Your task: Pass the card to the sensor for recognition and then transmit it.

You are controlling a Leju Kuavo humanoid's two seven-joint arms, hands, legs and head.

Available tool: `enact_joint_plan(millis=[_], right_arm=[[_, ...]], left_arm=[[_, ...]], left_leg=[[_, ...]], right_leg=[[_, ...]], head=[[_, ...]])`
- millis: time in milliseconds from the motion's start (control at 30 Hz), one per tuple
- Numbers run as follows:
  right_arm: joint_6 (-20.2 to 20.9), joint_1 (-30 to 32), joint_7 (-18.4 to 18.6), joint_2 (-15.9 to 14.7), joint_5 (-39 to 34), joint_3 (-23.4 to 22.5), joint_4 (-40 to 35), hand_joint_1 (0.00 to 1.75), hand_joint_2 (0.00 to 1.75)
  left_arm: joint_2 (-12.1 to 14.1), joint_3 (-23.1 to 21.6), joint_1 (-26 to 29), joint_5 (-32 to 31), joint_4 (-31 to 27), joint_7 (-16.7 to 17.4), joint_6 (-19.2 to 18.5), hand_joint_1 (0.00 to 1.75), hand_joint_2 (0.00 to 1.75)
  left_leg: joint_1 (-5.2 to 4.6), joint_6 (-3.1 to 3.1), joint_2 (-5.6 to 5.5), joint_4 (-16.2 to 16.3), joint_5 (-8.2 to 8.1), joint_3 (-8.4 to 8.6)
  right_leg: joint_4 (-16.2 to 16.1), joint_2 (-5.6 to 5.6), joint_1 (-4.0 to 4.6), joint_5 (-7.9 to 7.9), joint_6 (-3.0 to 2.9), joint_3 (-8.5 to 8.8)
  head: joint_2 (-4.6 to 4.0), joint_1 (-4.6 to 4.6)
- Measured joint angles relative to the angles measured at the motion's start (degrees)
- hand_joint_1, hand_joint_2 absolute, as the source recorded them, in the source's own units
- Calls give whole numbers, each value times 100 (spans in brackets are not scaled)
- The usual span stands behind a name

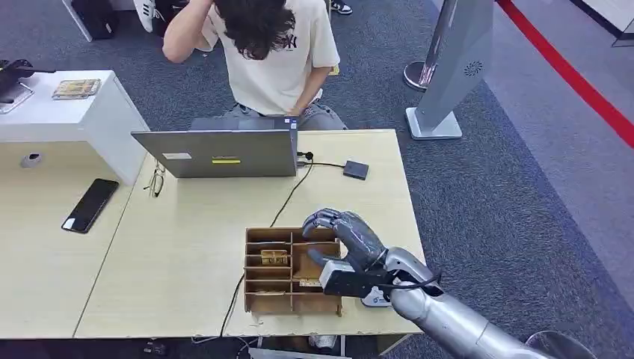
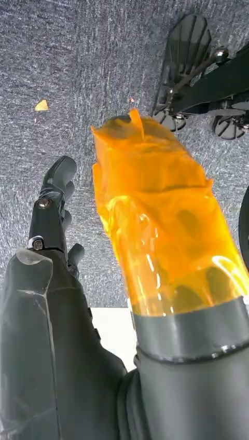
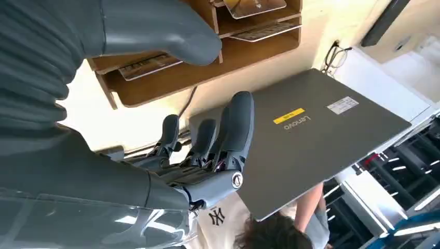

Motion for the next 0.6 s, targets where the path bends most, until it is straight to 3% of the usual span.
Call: enact_joint_plan(millis=[600], right_arm=[[-17, 0, 0, 0, 22, 0, 24, 77, 175]], left_arm=[[0, 0, 0, 0, 0, -2, 0, 0, 0]], left_leg=[[0, 0, 0, 0, 0, 0]], right_leg=[[0, 0, 0, 0, 0, 0]], head=[[0, 0]])
